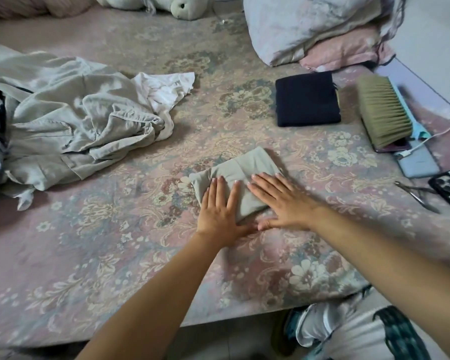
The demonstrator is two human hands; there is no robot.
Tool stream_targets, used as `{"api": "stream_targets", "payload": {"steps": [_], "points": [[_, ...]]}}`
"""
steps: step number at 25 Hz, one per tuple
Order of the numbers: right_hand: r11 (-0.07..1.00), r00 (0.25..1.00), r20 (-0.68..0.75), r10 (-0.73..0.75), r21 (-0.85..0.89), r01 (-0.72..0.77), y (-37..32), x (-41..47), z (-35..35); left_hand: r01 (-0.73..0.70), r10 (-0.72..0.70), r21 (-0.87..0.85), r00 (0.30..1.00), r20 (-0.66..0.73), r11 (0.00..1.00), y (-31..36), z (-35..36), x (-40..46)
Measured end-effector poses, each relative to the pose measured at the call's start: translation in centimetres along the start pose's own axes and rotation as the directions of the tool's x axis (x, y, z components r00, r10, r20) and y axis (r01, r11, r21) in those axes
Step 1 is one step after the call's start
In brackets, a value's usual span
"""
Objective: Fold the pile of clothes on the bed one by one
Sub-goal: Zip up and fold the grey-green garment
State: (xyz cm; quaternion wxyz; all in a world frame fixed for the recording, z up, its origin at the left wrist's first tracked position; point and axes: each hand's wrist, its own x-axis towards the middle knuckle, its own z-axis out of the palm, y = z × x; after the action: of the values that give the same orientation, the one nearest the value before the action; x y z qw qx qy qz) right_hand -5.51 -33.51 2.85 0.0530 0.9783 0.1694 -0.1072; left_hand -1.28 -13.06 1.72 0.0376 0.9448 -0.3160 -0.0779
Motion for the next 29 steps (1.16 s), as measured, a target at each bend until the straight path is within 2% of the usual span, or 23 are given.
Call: {"api": "stream_targets", "payload": {"steps": [2,5,7,9,11,14,17,20,22,25,27,29], "points": [[0.993,0.995,0.062,0.083,0.084,-0.088,0.2,1.6,-0.8,-0.006,0.007,0.015,1.000,-0.017,1.000,-0.1,-0.9,0.8],[0.959,0.980,0.007,0.200,0.202,-0.197,0.0,3.8,-0.9,-0.081,0.099,0.196,0.992,-0.084,0.977,-0.8,-1.5,1.3],[0.977,0.982,-0.055,0.180,0.122,-0.172,-0.2,4.1,-0.5,-0.088,0.103,0.323,0.994,-0.029,0.942,-1.2,-2.2,1.3],[0.995,0.981,-0.174,0.087,-0.025,-0.093,-0.3,4.0,-0.1,-0.079,0.070,0.360,0.997,0.038,0.930,-1.6,-3.2,1.8],[0.983,0.970,-0.240,0.041,-0.164,-0.082,-0.2,3.9,-0.2,-0.111,0.097,0.365,0.994,0.057,0.924,-1.9,-4.2,2.4],[0.983,0.966,-0.256,0.017,-0.174,-0.064,0.5,3.9,-2.5,-0.213,0.251,0.412,0.967,-0.040,0.886,-2.5,-6.3,3.9],[0.987,0.940,-0.340,0.020,-0.142,-0.073,5.2,3.4,-6.2,-0.229,0.375,0.536,0.910,-0.180,0.813,-1.5,-9.9,8.2],[0.967,0.910,-0.389,0.146,-0.137,-0.214,11.8,2.5,-10.5,-0.283,0.439,0.623,0.892,-0.109,0.729,2.2,-15.1,14.9],[0.944,0.914,-0.348,0.208,-0.172,-0.280,16.6,2.6,-12.8,-0.210,0.449,0.701,0.876,-0.175,0.682,4.6,-17.9,19.8],[0.908,0.854,-0.460,0.244,-0.202,-0.368,24.0,4.3,-14.9,-0.206,0.452,0.620,0.851,-0.269,0.757,7.1,-18.3,27.7],[0.885,0.821,-0.495,0.284,-0.195,-0.424,27.0,5.8,-13.5,-0.177,0.354,0.514,0.895,-0.271,0.839,8.7,-16.7,30.5],[0.885,0.861,-0.311,0.402,-0.107,-0.452,27.1,7.0,-8.9,-0.230,0.306,0.389,0.941,-0.146,0.892,9.3,-11.7,32.1]]}}
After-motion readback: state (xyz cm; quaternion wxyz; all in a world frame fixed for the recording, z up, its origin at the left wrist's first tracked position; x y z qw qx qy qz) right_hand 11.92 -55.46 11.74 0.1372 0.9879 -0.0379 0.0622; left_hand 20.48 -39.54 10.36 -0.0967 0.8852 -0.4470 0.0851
